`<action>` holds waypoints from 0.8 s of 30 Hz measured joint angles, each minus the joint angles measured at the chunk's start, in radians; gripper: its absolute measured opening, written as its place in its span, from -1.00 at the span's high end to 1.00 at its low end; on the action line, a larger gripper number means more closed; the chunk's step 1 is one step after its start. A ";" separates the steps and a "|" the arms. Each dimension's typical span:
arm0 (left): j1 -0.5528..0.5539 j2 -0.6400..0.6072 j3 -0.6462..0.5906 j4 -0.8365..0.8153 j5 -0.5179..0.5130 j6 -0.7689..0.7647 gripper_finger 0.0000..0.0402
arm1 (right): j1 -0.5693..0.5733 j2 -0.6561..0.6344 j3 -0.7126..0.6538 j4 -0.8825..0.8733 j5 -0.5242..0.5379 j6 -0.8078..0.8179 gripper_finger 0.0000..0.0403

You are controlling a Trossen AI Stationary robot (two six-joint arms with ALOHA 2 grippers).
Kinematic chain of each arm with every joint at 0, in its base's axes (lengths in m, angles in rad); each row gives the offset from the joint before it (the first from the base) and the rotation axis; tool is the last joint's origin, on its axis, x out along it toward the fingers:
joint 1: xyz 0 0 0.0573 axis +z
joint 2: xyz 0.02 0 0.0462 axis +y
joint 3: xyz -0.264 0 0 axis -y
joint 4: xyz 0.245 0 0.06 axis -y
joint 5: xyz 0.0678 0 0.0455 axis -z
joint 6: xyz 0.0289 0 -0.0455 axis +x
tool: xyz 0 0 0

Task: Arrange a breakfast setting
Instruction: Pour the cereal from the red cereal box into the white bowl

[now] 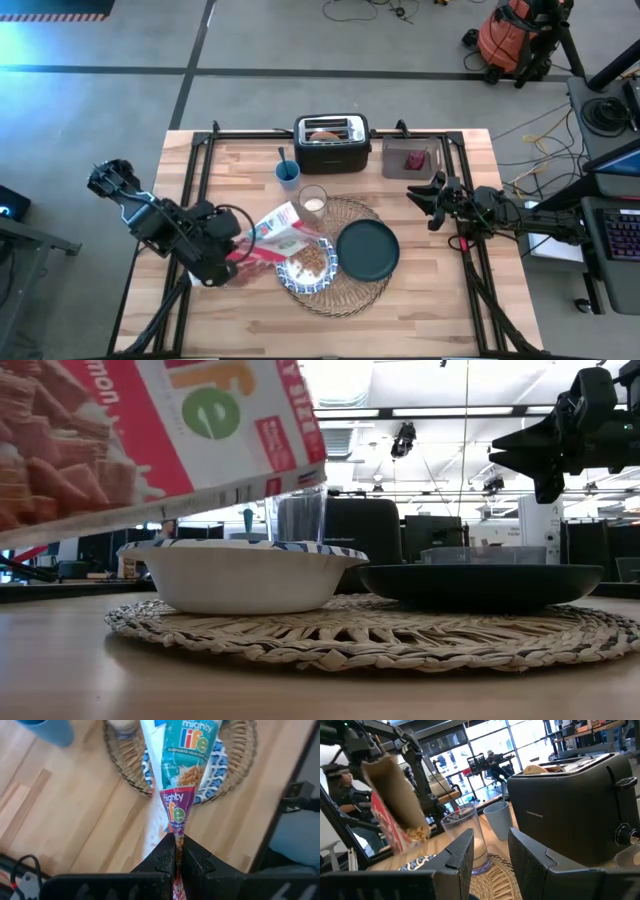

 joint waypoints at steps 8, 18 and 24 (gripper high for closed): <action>-0.018 -0.018 -0.039 0.004 -0.059 -0.060 1.00 | 0.000 0.000 0.000 0.000 0.000 0.000 0.45; -0.042 -0.018 -0.039 0.035 -0.107 -0.037 1.00 | 0.000 0.000 0.000 0.000 0.000 0.000 0.45; -0.044 -0.018 -0.039 0.089 -0.099 -0.001 1.00 | 0.000 0.000 0.000 0.000 0.000 0.000 0.45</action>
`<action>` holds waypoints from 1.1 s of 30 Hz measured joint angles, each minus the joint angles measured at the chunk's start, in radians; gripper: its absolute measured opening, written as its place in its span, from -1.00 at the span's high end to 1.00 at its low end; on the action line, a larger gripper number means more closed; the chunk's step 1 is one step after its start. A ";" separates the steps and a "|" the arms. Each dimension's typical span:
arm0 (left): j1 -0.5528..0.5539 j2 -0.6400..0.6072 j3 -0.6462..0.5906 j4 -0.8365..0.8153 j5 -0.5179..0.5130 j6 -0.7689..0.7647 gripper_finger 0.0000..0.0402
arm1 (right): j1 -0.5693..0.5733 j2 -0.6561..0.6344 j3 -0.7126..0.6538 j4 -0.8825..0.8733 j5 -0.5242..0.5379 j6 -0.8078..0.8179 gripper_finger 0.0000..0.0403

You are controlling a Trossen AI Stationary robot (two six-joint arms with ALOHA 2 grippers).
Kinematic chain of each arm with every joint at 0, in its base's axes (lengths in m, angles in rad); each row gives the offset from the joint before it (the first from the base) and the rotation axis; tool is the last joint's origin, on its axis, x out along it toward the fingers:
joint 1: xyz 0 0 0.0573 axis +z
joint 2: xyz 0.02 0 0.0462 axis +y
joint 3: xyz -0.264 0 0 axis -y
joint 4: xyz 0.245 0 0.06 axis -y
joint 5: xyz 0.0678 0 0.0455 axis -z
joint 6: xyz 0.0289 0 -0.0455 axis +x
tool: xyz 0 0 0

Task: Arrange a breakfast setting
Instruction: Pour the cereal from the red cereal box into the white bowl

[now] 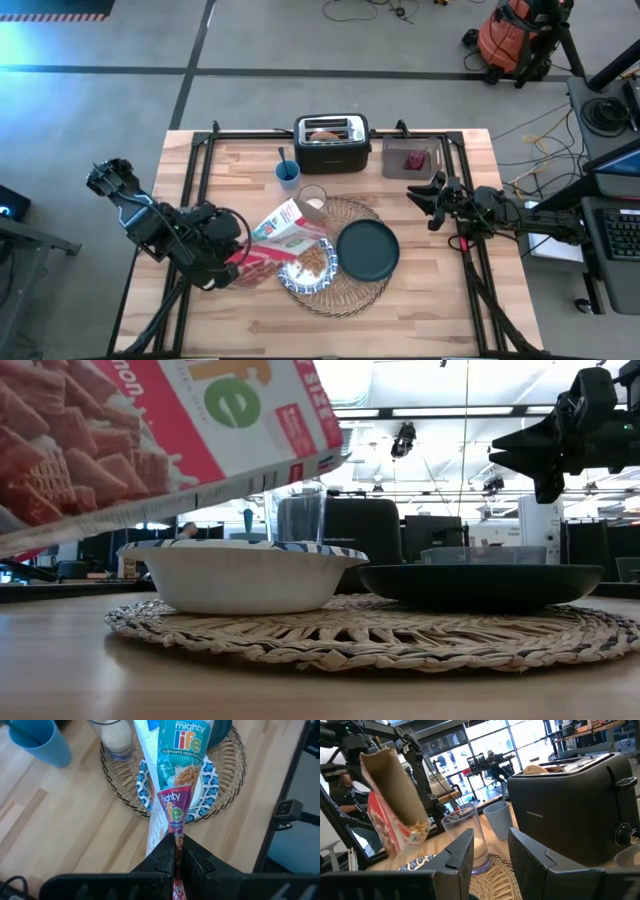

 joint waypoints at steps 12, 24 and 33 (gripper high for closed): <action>-0.012 0.000 0.000 0.059 0.055 0.002 1.00 | 0.000 0.000 0.000 0.009 0.003 0.001 0.45; -0.011 0.000 0.000 0.105 0.077 0.002 1.00 | 0.000 0.005 0.000 0.011 -0.025 0.189 0.45; -0.011 0.000 0.000 0.127 0.077 0.002 1.00 | 0.000 0.009 0.000 0.144 -0.124 0.272 0.45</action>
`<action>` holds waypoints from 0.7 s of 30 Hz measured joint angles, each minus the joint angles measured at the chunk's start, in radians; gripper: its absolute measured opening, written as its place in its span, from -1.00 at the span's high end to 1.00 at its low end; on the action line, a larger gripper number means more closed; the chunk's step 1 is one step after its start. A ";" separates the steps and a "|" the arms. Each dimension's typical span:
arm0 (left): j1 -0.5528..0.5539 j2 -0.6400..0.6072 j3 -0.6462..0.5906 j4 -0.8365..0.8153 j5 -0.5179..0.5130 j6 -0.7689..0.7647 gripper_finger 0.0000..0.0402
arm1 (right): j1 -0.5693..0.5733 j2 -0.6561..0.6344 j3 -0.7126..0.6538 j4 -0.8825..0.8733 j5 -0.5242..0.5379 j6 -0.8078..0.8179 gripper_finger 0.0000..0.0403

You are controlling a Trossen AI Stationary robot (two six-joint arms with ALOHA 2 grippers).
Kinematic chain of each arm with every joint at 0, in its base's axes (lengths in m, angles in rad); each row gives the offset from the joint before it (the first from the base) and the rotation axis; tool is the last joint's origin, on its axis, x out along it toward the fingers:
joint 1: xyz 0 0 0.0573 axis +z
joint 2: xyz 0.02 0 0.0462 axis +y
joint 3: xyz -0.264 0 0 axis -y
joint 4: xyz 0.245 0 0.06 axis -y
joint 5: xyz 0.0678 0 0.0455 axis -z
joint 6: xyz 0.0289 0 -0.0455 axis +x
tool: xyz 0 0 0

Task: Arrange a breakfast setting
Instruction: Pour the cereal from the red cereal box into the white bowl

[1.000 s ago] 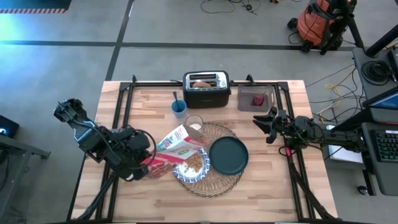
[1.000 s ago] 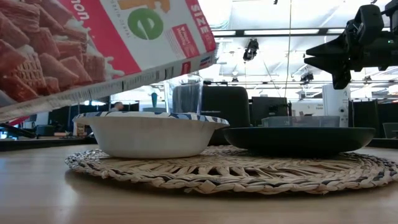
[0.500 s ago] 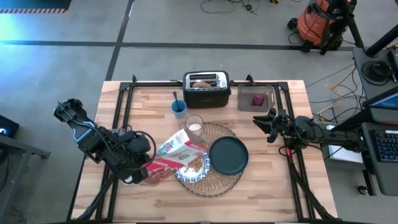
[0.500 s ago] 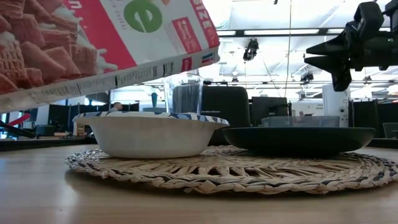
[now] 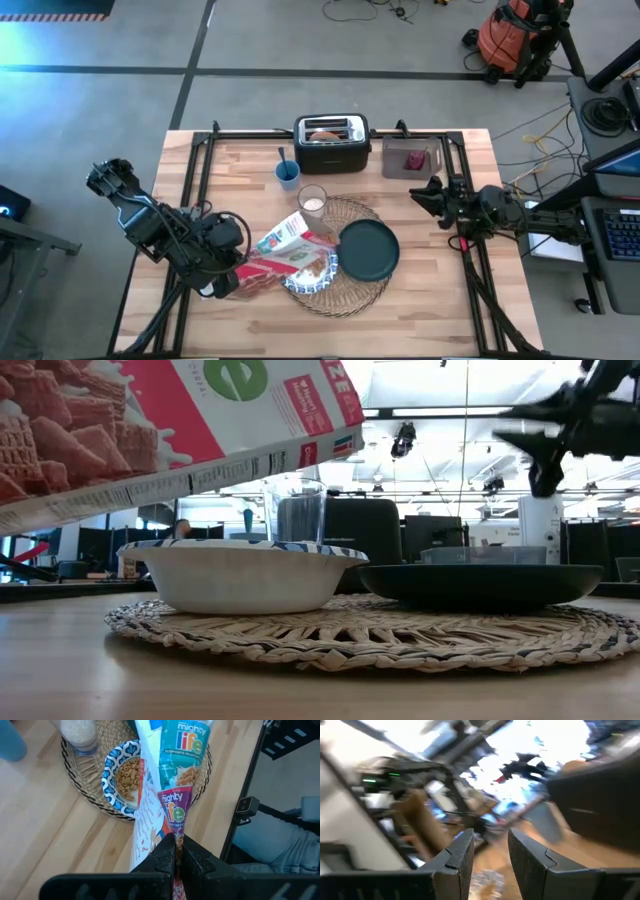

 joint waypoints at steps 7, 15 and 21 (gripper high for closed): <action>0.000 0.000 0.000 0.000 0.000 0.000 1.00 | 0.000 0.067 0.002 0.120 -0.053 -0.033 0.45; 0.000 0.001 0.000 0.003 0.000 0.000 1.00 | 0.000 0.316 0.110 0.095 -0.096 -0.092 0.45; 0.000 0.001 0.000 0.006 0.001 0.000 1.00 | 0.009 0.517 0.326 -0.193 -0.148 -0.155 0.45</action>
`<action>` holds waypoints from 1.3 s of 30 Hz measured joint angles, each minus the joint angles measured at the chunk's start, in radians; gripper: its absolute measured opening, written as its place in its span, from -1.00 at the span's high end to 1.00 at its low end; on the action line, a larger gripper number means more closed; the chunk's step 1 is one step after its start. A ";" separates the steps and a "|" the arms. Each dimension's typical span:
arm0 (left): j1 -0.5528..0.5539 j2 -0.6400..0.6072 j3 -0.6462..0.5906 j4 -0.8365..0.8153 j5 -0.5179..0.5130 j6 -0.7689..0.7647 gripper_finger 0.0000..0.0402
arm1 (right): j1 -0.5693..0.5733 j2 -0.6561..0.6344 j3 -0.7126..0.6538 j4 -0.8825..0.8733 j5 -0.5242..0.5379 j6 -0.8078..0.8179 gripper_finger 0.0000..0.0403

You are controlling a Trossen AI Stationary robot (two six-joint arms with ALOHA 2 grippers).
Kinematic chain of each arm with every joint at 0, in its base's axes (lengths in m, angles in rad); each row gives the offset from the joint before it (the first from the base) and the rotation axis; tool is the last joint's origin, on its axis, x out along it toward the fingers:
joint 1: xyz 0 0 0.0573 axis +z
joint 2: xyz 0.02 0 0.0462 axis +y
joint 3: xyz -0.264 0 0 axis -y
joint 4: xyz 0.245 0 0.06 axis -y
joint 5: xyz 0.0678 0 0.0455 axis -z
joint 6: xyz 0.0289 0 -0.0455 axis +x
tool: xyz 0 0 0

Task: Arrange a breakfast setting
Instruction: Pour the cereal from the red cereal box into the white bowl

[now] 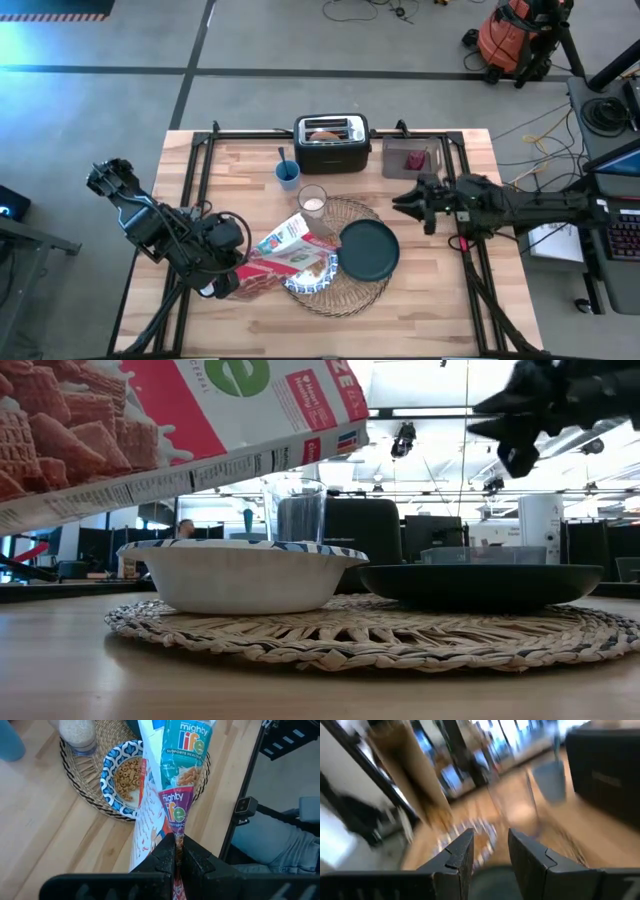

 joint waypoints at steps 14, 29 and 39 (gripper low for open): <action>-0.005 0.000 0.000 0.002 0.000 -0.003 1.00 | 0.037 0.303 0.370 -0.393 0.026 -0.103 0.64; -0.006 0.003 0.000 0.013 -0.006 -0.003 1.00 | 0.215 0.518 0.421 -0.137 -0.044 -0.175 0.18; -0.006 0.010 0.000 0.123 -0.041 0.111 1.00 | 0.261 0.636 0.453 -0.124 0.046 -0.233 0.07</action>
